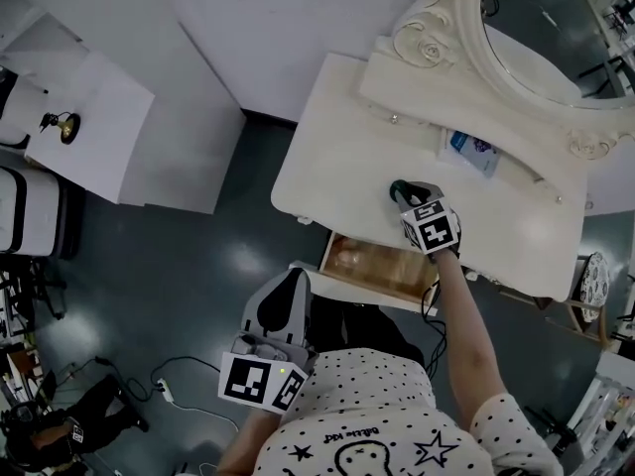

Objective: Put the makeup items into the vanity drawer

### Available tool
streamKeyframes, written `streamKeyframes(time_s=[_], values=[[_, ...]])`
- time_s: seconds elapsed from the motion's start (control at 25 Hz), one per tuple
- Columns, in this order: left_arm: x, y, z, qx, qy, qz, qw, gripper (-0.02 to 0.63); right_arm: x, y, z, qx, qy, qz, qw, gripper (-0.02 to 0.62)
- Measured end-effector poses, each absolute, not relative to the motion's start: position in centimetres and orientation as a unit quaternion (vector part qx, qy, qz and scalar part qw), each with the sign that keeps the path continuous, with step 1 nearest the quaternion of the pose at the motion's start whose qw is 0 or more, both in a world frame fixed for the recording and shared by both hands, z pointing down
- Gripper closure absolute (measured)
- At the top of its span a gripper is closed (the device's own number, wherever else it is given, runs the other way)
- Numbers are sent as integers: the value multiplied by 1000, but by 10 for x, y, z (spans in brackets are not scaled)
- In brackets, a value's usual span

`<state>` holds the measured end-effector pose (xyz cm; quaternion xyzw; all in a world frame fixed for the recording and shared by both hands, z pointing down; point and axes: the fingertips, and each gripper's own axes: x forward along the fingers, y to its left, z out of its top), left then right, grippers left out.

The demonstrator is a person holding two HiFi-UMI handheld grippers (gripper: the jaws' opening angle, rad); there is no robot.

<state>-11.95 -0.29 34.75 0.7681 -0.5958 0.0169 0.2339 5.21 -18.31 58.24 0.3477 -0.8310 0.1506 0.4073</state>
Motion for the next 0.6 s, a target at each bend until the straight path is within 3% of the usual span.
streamKeyframes(time_s=[0.12,0.24,0.6], values=[[-122,-4,348,764,-600,18,237,609,53,-183,590,346,-828,162,411,524],[-122,-7,349,763,-601,17,239,609,51,-182,590,349,-829,169,403,584],[-115,-13,348,773,-589,14,235,609,55,-170,551,382,-844,173,333,586]])
